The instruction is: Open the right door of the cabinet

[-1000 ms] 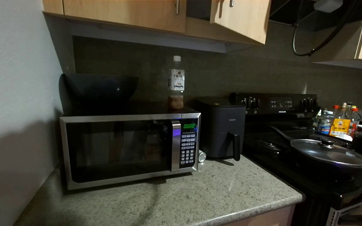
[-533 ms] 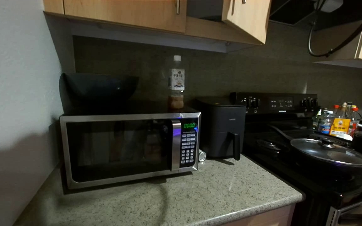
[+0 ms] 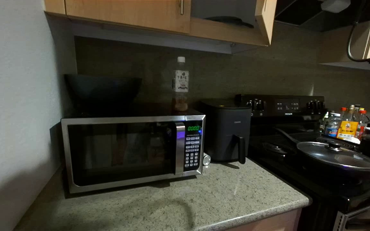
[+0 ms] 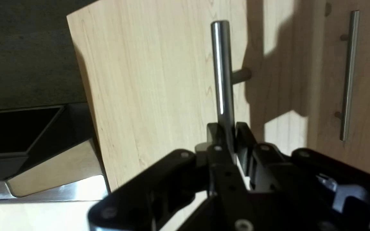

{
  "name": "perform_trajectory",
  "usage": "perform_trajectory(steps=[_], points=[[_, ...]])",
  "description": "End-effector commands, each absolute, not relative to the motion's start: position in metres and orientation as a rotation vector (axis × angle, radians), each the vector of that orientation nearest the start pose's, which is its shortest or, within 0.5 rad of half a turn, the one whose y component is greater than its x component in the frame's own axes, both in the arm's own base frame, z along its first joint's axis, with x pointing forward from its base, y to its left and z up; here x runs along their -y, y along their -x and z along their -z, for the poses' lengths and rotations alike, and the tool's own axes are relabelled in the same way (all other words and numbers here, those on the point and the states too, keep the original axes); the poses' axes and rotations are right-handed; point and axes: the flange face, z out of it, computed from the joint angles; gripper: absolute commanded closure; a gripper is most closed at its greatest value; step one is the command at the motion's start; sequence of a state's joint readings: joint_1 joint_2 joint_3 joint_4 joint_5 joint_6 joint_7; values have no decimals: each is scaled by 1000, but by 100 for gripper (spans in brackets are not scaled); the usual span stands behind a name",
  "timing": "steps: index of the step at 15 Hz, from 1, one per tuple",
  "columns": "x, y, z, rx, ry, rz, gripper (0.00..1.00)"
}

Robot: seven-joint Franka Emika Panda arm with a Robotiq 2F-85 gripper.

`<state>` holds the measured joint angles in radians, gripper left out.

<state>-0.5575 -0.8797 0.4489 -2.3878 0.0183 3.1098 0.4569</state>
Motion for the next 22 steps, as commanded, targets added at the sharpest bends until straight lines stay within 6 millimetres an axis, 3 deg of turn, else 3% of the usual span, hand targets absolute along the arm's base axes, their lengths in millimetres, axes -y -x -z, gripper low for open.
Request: perform_trajectory(steps=[1, 4, 7, 15, 16, 17, 20, 22], points=[[-61, -341, -755, -462, 2265, 2265, 86], [-59, -338, -757, -466, 2262, 2272, 94], [-31, -311, -765, -664, 2155, 2319, 94], [12, -251, -756, -871, 2123, 2392, 94], [18, -247, -756, -911, 2122, 2405, 87], [24, -246, -757, -958, 2122, 2415, 61], [30, -243, -761, -1071, 2072, 2430, 60], [35, -238, -769, -1177, 1963, 2447, 41]])
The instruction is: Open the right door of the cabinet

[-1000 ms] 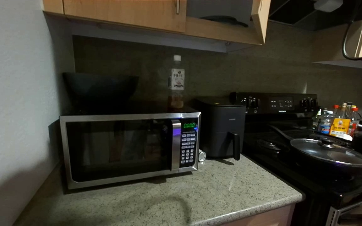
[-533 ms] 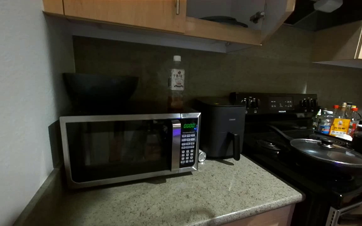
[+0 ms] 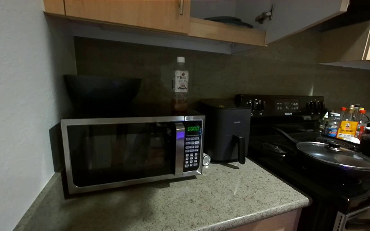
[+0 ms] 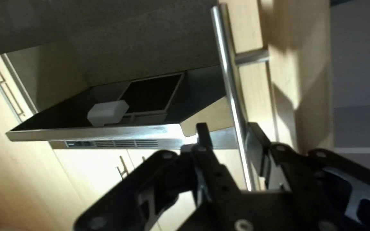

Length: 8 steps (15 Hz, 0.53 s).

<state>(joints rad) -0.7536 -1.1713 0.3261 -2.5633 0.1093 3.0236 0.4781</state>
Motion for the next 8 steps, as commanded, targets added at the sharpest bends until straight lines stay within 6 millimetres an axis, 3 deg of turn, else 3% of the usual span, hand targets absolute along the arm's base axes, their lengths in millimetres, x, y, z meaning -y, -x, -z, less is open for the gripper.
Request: perform_trajectory(steps=[1, 5, 8], points=[[38, -237, -774, -1228, 1897, 2456, 33], [39, -234, -787, -1278, 1729, 2416, 4], [39, -235, -791, -1292, 1676, 2383, 0]])
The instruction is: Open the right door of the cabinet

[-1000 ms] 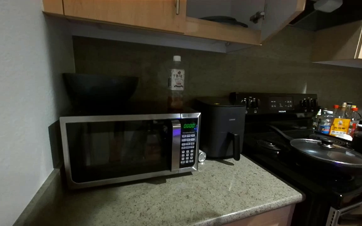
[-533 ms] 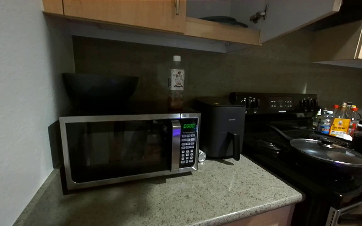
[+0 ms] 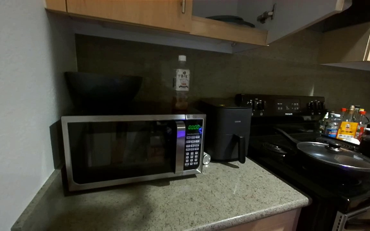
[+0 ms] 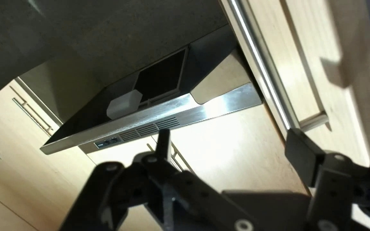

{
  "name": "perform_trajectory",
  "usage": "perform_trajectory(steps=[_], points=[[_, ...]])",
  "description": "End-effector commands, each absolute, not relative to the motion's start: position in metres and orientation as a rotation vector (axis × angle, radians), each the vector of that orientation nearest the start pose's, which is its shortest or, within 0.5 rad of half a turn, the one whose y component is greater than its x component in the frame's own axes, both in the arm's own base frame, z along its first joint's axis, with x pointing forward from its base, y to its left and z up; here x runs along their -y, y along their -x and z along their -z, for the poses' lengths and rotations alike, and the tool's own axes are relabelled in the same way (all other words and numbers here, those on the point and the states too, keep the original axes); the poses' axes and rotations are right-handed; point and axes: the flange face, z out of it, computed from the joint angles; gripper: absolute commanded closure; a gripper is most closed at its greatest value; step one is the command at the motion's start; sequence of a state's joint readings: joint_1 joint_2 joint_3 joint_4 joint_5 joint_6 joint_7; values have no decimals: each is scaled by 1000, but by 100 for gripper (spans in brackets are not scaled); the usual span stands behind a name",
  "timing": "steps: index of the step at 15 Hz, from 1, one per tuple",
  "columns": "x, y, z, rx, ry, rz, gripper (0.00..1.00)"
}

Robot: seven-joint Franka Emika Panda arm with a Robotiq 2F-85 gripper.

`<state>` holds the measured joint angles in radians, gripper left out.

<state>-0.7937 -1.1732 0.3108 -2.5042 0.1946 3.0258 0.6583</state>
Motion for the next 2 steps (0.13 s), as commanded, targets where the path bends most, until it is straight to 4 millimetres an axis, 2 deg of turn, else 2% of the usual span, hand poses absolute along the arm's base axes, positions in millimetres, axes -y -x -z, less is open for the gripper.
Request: perform_trajectory(steps=[1, 2], points=[[40, -236, -793, -1300, 1665, 2368, 0], [40, -237, -792, -1307, 1658, 2359, 0]])
